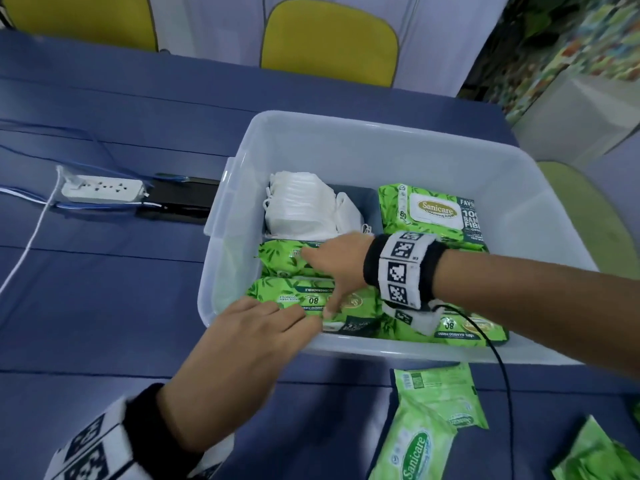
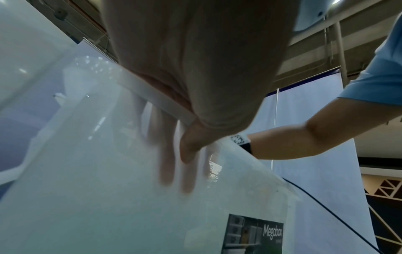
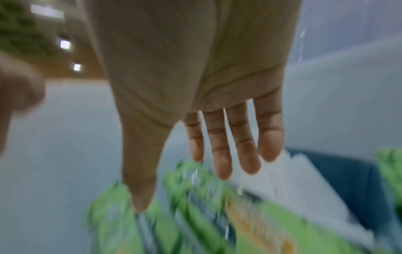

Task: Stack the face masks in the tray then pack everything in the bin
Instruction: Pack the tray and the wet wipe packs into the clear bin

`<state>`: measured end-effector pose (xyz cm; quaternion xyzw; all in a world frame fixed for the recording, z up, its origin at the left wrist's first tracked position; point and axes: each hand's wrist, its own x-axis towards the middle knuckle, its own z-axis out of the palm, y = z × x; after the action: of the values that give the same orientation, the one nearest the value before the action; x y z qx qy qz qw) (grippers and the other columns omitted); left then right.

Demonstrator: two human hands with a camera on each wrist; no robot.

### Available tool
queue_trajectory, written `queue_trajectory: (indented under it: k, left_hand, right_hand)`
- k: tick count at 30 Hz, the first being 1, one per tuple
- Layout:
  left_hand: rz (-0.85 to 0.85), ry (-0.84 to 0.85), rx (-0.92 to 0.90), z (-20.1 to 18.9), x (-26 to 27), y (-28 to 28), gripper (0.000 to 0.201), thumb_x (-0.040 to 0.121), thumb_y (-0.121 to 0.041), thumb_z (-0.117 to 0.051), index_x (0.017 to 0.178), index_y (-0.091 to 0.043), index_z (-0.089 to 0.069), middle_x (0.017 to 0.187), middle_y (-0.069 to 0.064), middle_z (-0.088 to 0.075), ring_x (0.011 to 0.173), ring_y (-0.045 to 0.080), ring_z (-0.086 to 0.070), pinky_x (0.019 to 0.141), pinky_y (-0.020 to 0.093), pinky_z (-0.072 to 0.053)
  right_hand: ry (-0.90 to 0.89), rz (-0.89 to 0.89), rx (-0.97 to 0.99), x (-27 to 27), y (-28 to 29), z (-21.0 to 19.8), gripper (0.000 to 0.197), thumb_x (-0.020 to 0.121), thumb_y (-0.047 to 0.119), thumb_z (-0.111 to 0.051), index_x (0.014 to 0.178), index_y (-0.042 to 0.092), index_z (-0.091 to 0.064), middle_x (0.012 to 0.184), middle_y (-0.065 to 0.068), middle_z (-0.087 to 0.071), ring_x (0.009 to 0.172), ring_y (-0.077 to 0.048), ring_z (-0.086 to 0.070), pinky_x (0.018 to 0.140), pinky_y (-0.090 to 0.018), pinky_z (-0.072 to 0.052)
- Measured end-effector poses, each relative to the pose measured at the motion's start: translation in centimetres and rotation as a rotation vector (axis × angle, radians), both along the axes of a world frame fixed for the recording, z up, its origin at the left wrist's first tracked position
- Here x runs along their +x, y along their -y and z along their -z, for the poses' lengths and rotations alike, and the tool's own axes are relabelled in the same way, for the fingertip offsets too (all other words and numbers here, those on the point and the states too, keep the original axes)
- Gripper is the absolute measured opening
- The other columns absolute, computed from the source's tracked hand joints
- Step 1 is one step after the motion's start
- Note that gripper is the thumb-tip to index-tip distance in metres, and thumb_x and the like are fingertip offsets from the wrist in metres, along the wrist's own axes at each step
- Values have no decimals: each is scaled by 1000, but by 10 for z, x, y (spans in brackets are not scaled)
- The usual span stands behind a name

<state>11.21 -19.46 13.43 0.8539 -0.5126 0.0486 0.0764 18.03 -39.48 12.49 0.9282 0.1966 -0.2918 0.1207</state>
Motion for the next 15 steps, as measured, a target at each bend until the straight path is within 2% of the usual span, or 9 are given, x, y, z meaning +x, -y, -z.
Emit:
queue_trajectory:
  k: [3,6,8,11,13,15]
  left_hand:
    - [-17,30,-4,1,0,0,52,47,5,-43,89,-24,-51,70,-8,-54,56,19,-55,51,28,-42]
    - [-52,28,-15,3,-2,-1,56,51,7,-43,97,-24,-49,76,-6,-57,61,23,-56,59,30,-31]
    - [-49,4,-16,2,-3,-1,53,55,4,-44,100,-24,-48,78,-5,-59,62,25,-58,60,31,-32]
    - [-55,-58,-11,-1,-5,3,38,71,-19,-42,107,-30,-49,86,-7,-63,74,22,-61,64,33,-38]
    - [-56,-115,-48,-1,-11,9,41,78,-38,-43,117,-33,-51,101,-9,-61,90,16,-55,74,31,-33]
    - [-13,-168,-140,-2,-23,23,46,84,-51,-42,125,-33,-48,112,-8,-55,100,17,-51,81,32,-33]
  right_hand:
    - [92,94,168,-2,27,-49,51,79,52,-69,108,19,-44,83,3,-52,83,-22,-51,61,-30,-32]
    - [312,190,310,-25,67,-104,35,86,41,-64,110,20,-49,88,4,-59,75,-16,-46,66,-30,-33]
    - [457,261,402,-58,94,-134,29,86,39,-63,106,22,-51,88,5,-61,71,-14,-48,68,-33,-41]
    - [668,415,575,-127,131,-154,21,87,33,-64,102,21,-54,83,8,-60,72,-16,-56,65,-31,-46]
    - [777,553,651,-180,152,-151,19,87,31,-64,99,19,-56,81,8,-61,70,-13,-57,61,-21,-44]
    - [860,727,698,-233,174,-133,14,86,28,-64,95,19,-58,79,5,-61,70,-14,-56,59,-15,-42]
